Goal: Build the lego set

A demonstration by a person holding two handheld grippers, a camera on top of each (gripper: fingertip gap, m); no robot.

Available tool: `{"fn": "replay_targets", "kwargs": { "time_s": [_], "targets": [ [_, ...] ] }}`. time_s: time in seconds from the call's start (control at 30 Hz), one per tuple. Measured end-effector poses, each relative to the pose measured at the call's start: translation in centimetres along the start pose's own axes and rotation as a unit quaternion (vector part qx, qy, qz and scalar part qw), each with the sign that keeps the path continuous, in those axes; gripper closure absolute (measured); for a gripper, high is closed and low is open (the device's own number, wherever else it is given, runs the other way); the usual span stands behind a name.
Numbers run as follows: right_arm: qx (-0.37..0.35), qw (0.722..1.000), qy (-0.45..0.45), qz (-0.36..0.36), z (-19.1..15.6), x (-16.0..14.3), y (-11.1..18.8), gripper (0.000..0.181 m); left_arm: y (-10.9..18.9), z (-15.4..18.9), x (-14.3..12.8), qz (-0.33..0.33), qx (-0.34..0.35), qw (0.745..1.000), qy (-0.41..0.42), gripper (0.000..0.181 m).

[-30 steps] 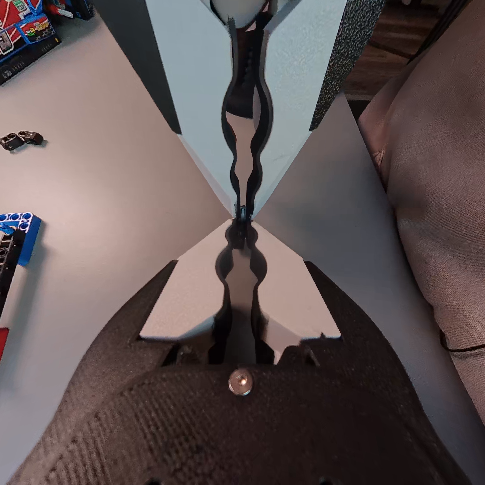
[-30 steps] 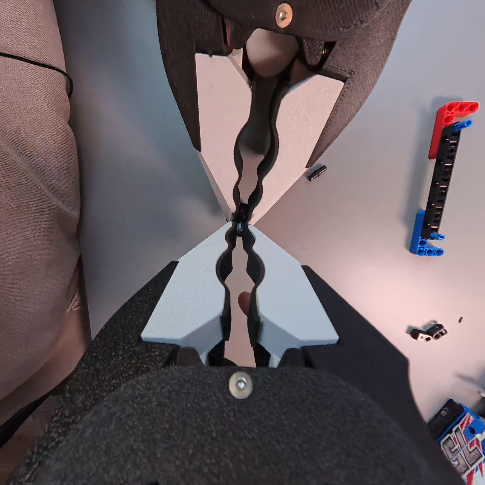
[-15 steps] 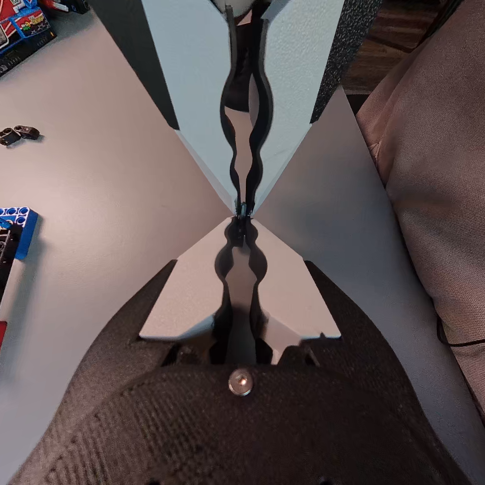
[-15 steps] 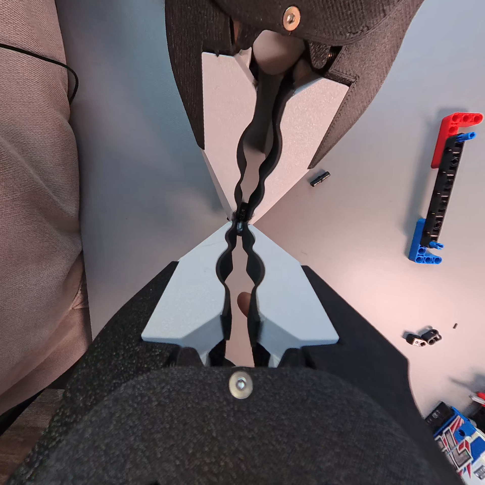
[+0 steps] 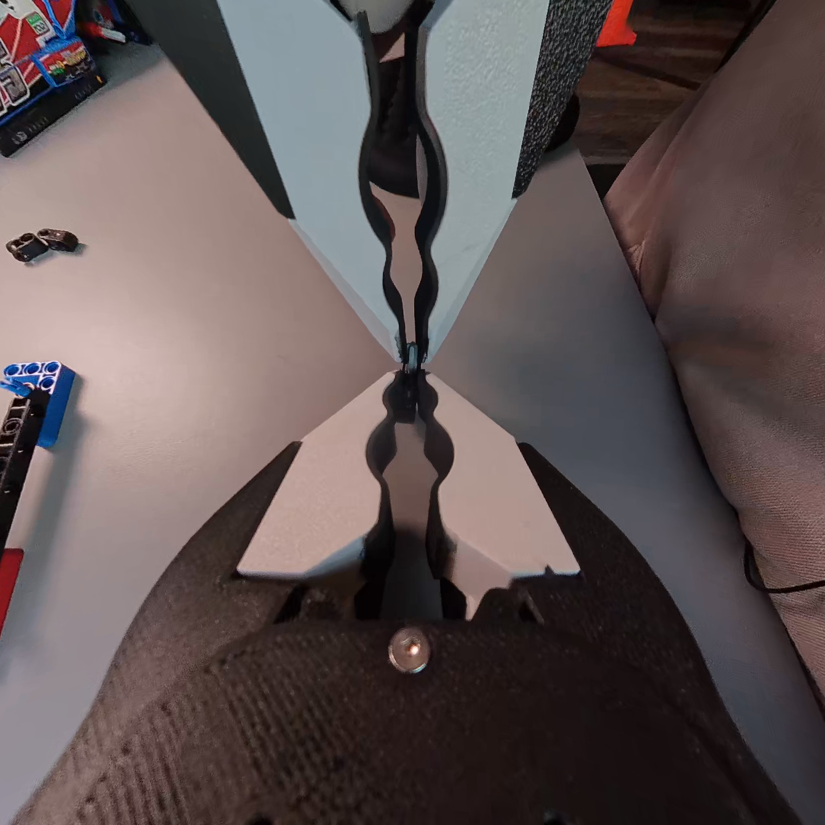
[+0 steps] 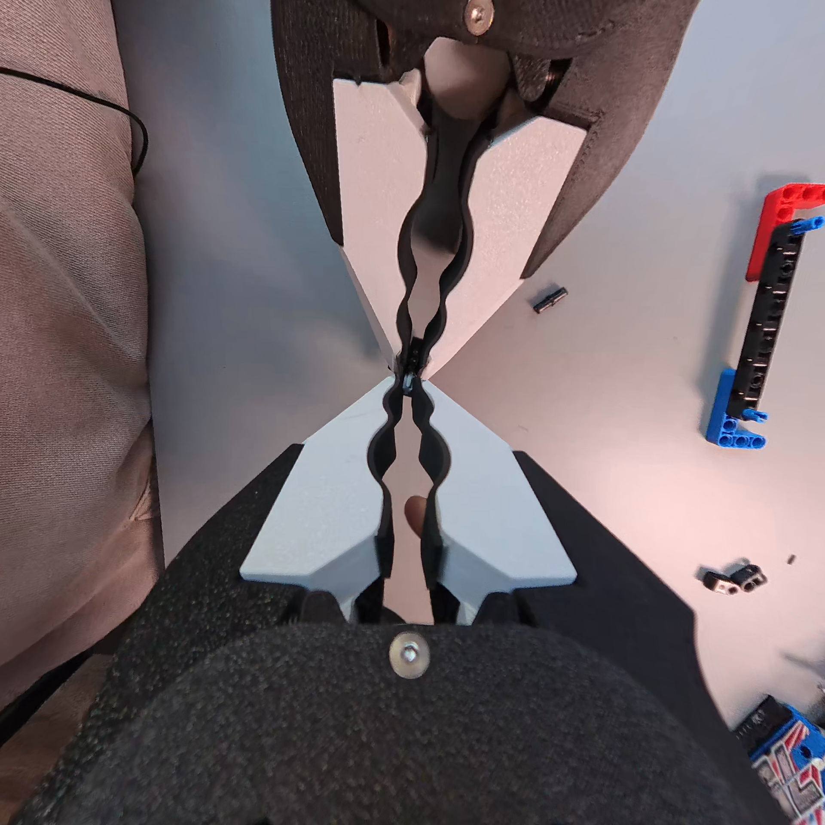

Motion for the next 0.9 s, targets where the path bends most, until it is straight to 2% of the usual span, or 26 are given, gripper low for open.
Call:
{"fn": "replay_targets", "kwargs": {
  "time_s": [0.07, 0.17, 0.23, 0.33, 0.43, 0.5, 0.57, 0.9],
  "targets": [
    [-0.008, 0.998, -0.003, 0.056, 0.4, -0.4, 1.0, 0.179, 1.1, -0.4, 0.4, 0.037, 0.001, 0.999, 0.019, 0.176],
    [-0.032, 0.980, -0.009, 0.194, 1.3, -2.2, 2.7, 0.178, 3.9, -1.2, 2.0, 0.134, -0.010, 0.990, 0.036, 0.139],
    [-0.023, 0.946, -0.045, 0.320, 1.6, -3.8, 3.4, 0.178, 5.6, -1.4, 2.8, 0.195, -0.005, 0.980, 0.032, 0.132],
    [-0.019, 0.867, -0.080, 0.491, 1.6, -5.5, 4.5, 0.178, 6.1, -1.5, 2.9, 0.195, 0.030, 0.980, 0.011, 0.129],
    [-0.005, 0.807, -0.096, 0.583, 1.5, -5.9, 5.2, 0.178, 5.4, -1.3, 3.2, 0.204, 0.036, 0.978, 0.018, 0.132],
    [0.014, 0.777, -0.101, 0.622, 1.5, -5.9, 5.5, 0.179, 5.2, -1.1, 3.4, 0.213, 0.045, 0.976, 0.016, 0.134],
    [0.021, 0.765, -0.100, 0.636, 1.6, -5.7, 5.5, 0.179, 5.3, -0.9, 3.8, 0.227, 0.048, 0.972, 0.020, 0.136],
    [0.017, 0.775, -0.096, 0.625, 2.2, -4.4, 4.0, 0.179, 6.1, -0.9, 4.2, 0.273, 0.056, 0.959, 0.043, 0.147]
  ]
}}
Point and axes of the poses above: each gripper's, where its closed fingertips meet, y back along the fingers, x out of its top, z = x × y across the jaws, the point moved 9 cm from there along y, back along the fingers, and after that the axes turned 1 degree about -x, right-handed, at the moved point
